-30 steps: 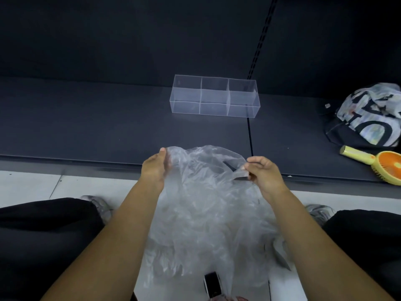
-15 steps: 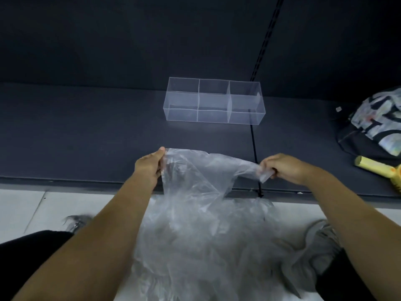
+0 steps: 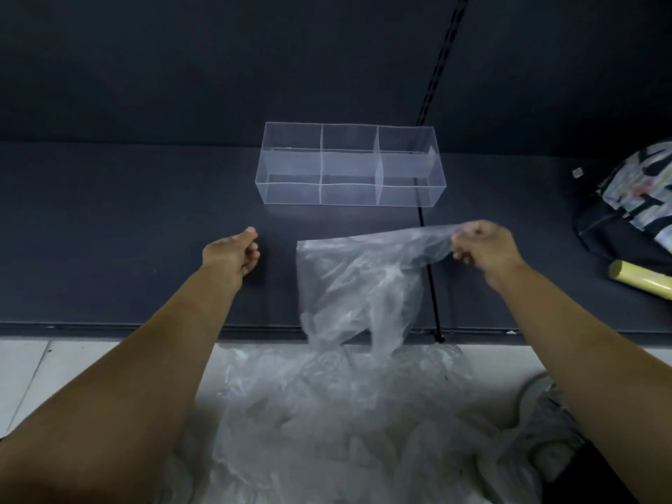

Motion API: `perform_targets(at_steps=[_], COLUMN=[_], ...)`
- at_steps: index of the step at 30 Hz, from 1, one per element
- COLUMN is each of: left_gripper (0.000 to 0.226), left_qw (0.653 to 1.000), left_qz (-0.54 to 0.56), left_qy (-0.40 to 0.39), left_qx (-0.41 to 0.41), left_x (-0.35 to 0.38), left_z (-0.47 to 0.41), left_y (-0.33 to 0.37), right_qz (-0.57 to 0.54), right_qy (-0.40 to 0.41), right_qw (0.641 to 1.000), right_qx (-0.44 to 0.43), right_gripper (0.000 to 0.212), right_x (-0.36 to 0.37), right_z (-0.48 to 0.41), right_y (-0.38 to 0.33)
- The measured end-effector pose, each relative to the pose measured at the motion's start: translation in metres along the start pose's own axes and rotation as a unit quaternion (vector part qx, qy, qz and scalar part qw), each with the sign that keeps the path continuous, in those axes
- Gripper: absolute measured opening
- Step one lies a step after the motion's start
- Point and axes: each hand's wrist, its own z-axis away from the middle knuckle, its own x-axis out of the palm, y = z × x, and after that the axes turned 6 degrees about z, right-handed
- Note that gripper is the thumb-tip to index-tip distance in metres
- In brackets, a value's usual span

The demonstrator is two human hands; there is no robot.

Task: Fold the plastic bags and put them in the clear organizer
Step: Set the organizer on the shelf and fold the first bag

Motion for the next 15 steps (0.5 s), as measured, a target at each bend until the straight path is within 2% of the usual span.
perform_targets(at_steps=[3, 5, 7, 9, 10, 12, 13, 14, 15], left_gripper=[0.022, 0.032, 0.041, 0.048, 0.05, 0.057, 0.06, 0.063, 0.063], left_qw=[0.999, 0.995, 0.987, 0.979, 0.975, 0.964, 0.957, 0.951, 0.947], left_qz=[-0.025, -0.06, -0.086, -0.093, -0.087, -0.064, -0.05, -0.036, -0.026], left_qy=[-0.014, -0.051, -0.089, -0.12, -0.135, -0.168, -0.185, -0.201, -0.211], left_qx=[-0.025, -0.061, -0.1, -0.135, -0.154, -0.196, -0.217, -0.233, -0.241], left_x=[-0.003, -0.005, -0.005, 0.001, 0.007, 0.02, 0.027, 0.033, 0.039], left_z=[0.012, 0.03, 0.052, 0.076, 0.088, 0.11, 0.12, 0.129, 0.136], left_y=[-0.001, -0.013, -0.031, -0.048, -0.056, -0.069, -0.074, -0.077, -0.079], right_qz=[0.037, 0.057, 0.025, -0.046, -0.089, -0.135, -0.124, -0.103, -0.075], right_qy=[0.011, 0.026, 0.048, 0.038, 0.004, -0.095, -0.134, -0.159, -0.173], right_qw=[0.999, 0.998, 0.998, 0.998, 0.996, 0.986, 0.983, 0.981, 0.981], right_qx=[-0.002, -0.018, -0.035, -0.028, -0.015, -0.018, -0.03, -0.043, -0.054], right_gripper=[0.05, 0.065, 0.059, 0.03, 0.022, 0.043, 0.053, 0.055, 0.049], right_x=[0.002, 0.002, 0.001, -0.001, -0.002, -0.007, -0.008, -0.007, -0.006], right_z=[-0.004, 0.009, 0.033, 0.062, 0.077, 0.108, 0.12, 0.129, 0.134], right_y=[-0.001, -0.002, -0.002, -0.002, -0.002, -0.001, 0.0, -0.001, 0.0])
